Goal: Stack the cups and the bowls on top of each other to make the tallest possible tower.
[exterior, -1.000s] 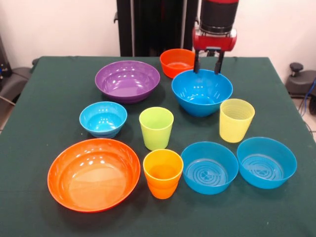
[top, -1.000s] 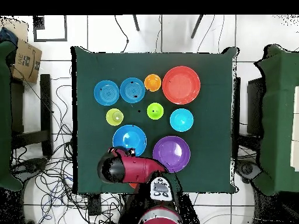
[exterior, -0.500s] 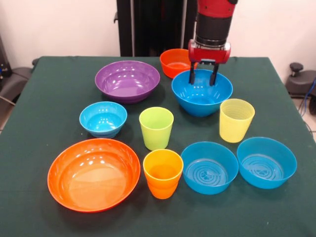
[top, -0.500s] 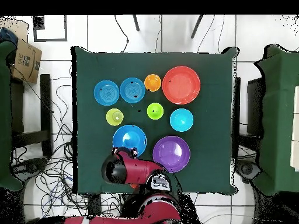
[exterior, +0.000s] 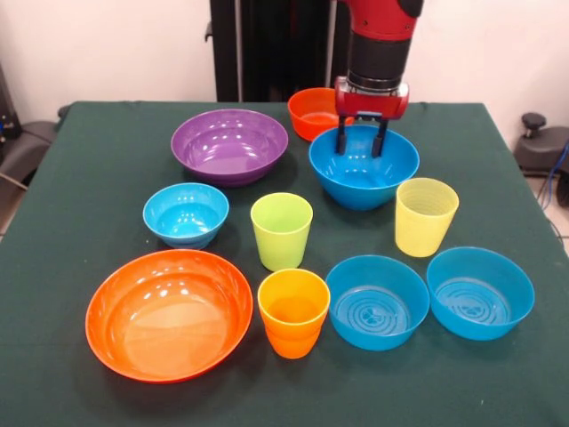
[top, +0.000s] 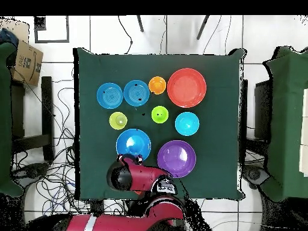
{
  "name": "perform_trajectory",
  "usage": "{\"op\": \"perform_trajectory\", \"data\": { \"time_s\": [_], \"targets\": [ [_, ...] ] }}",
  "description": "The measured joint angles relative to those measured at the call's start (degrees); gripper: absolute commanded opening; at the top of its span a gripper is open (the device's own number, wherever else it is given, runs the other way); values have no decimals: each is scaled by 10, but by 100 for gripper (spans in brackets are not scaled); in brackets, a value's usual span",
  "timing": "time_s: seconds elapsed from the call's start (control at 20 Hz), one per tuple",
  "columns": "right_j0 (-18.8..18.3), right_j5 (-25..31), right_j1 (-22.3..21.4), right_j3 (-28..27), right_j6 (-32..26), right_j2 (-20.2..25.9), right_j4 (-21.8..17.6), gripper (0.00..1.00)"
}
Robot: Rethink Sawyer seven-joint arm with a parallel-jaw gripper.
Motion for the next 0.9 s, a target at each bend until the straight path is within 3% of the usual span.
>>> {"op": "perform_trajectory", "data": {
  "time_s": [0.45, 0.9],
  "targets": [
    [-14, 3, -34, 0, 0, 0, 0, 100],
    [-41, 53, -76, -6, 0, 0, 0, 100]
  ]
}}
